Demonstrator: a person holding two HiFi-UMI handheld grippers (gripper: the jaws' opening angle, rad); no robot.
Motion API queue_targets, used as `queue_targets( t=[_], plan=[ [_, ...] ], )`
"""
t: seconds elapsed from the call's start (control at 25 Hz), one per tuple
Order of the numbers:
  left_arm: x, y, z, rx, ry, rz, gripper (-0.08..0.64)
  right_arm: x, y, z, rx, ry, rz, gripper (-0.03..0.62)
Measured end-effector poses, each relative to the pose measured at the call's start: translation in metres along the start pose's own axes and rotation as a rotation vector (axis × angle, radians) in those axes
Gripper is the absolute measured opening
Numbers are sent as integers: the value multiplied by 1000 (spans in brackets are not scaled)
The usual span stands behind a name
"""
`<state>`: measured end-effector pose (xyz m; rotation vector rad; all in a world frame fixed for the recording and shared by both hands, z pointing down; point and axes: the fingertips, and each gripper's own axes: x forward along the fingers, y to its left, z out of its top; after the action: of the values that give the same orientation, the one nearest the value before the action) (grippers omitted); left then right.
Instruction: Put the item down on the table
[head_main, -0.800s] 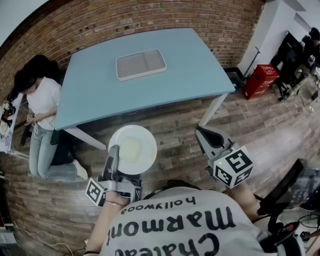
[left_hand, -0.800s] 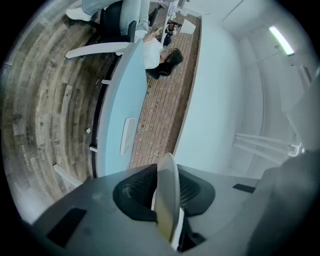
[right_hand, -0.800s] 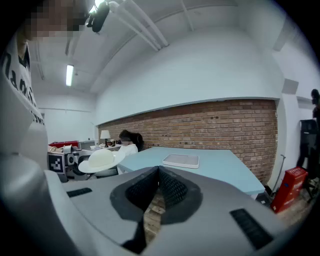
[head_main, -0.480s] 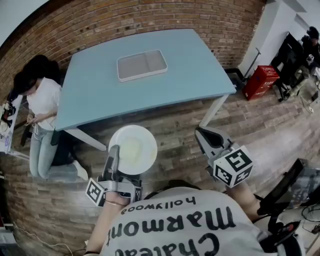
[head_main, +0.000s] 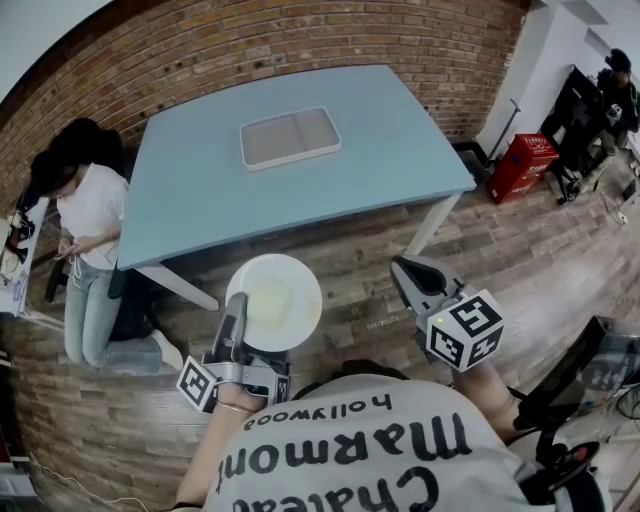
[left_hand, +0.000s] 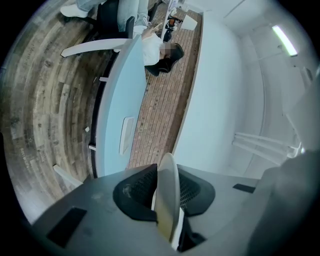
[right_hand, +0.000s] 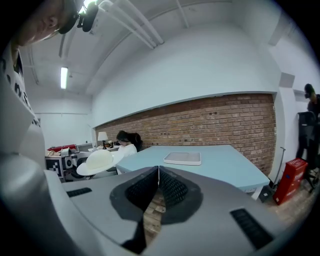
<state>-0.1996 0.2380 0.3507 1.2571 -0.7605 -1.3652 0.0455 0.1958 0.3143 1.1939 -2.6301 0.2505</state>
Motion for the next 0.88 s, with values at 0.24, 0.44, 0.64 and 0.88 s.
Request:
queue_targets(
  t=[0.24,0.44,0.64,0.88],
  plan=[
    [-6,5,7,1,54,12,53,6,10,-14,83,12,-25,12],
    [-10,14,10,-14,58,42,53,12,20,-20,73,31,-22,12],
    [-5,20,14,-15,58,44,54,21,15,-27,77,52,-21,12],
    [23,30,25,-22,38,48,54,53,-4,-27,82,72,-5,12]
  ],
)
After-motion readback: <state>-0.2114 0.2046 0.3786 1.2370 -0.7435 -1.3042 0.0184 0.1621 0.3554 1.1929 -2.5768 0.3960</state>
